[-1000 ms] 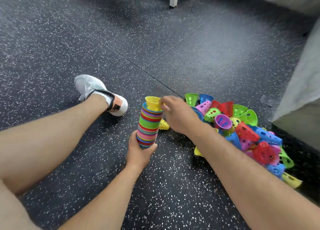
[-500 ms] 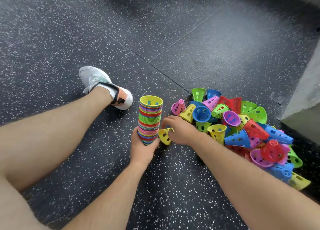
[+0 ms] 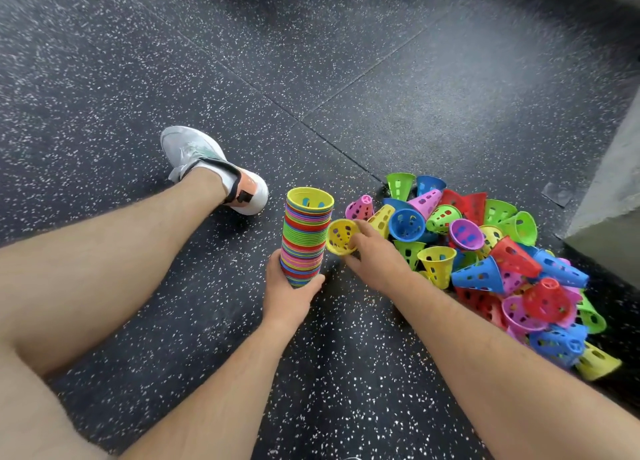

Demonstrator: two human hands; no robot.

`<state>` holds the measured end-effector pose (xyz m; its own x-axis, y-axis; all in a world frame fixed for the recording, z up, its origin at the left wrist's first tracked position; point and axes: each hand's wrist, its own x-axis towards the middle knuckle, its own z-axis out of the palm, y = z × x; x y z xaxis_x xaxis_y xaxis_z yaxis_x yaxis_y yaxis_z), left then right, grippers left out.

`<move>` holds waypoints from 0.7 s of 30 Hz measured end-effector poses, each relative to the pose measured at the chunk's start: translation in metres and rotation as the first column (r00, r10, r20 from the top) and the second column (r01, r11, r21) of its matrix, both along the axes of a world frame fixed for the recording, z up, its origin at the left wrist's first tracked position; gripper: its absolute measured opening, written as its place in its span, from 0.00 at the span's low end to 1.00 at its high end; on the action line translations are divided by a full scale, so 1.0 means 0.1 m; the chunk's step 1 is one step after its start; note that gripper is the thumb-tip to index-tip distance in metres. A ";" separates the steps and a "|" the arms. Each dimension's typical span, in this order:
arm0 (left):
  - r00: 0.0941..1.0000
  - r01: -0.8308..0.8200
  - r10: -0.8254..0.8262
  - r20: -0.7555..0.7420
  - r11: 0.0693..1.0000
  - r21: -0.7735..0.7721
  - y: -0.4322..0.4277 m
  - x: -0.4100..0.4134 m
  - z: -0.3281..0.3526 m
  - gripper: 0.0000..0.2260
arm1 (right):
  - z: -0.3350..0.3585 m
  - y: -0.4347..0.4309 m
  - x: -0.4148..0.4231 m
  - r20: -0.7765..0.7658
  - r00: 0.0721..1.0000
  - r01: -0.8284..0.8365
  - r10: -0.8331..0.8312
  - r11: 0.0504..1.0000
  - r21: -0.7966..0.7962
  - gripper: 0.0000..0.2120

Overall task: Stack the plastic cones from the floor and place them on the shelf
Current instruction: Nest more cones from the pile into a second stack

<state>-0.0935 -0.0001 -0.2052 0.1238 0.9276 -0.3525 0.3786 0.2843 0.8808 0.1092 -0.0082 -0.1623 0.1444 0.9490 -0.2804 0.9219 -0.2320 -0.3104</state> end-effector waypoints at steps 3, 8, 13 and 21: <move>1.000 0.010 -0.010 -0.009 1.000 -0.009 0.01 0.00 0.02 0.32 | 0.17 -0.02 0.09 -0.106 0.982 0.172 -0.157 0.972 0.160 0.19; 0.999 0.024 -0.023 -0.043 1.000 0.015 -0.01 0.03 0.07 0.29 | 0.61 0.02 0.26 -0.386 0.879 0.438 -0.281 0.795 0.420 0.20; 0.991 0.084 -0.077 -0.113 0.995 0.056 -0.08 0.09 0.09 0.31 | 1.10 -0.01 0.14 -0.474 0.866 0.424 -0.159 0.735 0.529 0.14; 0.987 0.150 -0.142 -0.079 0.983 0.110 -0.26 0.29 0.20 0.34 | 1.31 -0.28 0.05 -0.211 0.971 0.189 -0.115 0.909 0.371 0.28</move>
<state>-0.0641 -0.0266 -0.1853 0.2393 0.9362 -0.2574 0.4706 0.1200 0.8742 0.1144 -0.0367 -0.0311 0.2774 0.9583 0.0683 0.8047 -0.1929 -0.5615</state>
